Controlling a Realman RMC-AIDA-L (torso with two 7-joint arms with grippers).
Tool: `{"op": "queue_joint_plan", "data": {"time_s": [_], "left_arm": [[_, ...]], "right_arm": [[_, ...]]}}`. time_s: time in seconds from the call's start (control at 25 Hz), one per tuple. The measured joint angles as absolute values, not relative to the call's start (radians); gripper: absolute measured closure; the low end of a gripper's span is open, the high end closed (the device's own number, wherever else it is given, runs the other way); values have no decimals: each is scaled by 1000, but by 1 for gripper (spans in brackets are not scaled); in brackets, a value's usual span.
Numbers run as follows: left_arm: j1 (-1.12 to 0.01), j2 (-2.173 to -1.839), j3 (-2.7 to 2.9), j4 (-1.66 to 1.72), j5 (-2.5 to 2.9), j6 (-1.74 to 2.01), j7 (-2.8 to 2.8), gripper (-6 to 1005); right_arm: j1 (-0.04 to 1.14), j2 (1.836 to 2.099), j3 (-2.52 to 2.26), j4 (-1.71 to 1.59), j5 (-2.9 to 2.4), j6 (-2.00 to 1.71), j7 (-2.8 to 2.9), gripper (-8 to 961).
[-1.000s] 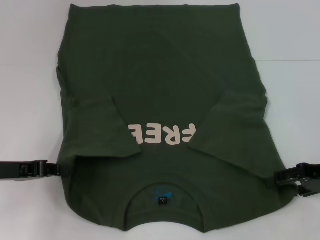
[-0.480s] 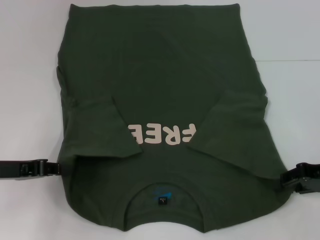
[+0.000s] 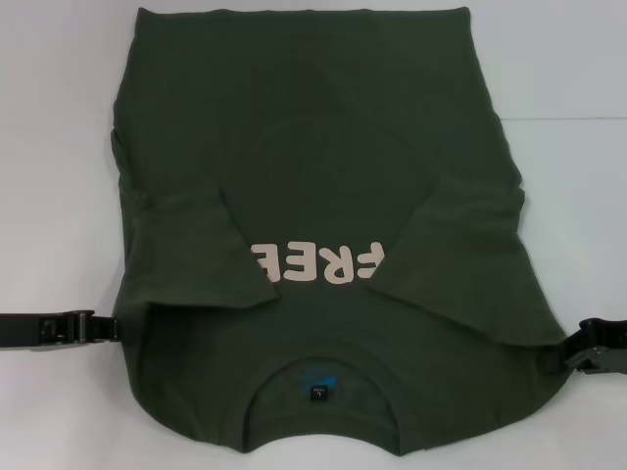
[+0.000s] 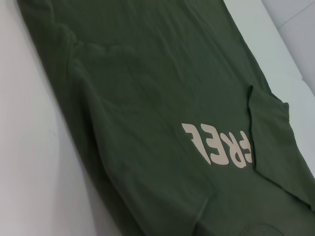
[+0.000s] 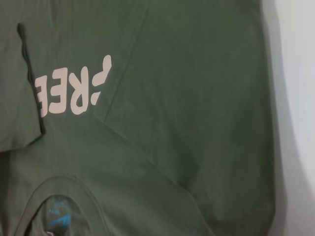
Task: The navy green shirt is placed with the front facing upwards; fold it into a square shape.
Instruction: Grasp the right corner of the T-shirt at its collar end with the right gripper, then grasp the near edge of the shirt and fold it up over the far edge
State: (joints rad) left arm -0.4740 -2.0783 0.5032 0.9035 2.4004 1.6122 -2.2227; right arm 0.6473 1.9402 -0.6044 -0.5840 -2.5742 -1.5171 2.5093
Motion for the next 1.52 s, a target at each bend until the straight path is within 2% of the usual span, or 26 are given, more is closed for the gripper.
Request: {"op": "queue_joint_plan", "data": {"time_s": [0.12, 0.52, 1.08, 1.52], "left_arm": [[-474, -2078, 503, 903, 2396, 1611, -2222, 922], [-466, -2062, 451, 863, 2366, 1619, -2196, 920], [-431, -2059, 368, 855, 2381, 1652, -2171, 918], [-403, -2057, 321, 854, 2421, 1707, -2162, 916]], "right_arm": [[647, 1940, -601, -584, -2569, -1519, 2491, 908], [614, 1936, -595, -588, -2465, -1560, 2369, 908], [537, 1910, -485, -593, -2369, -1681, 2179, 907], [477, 1903, -449, -591, -2367, -1781, 2033, 908]]}}
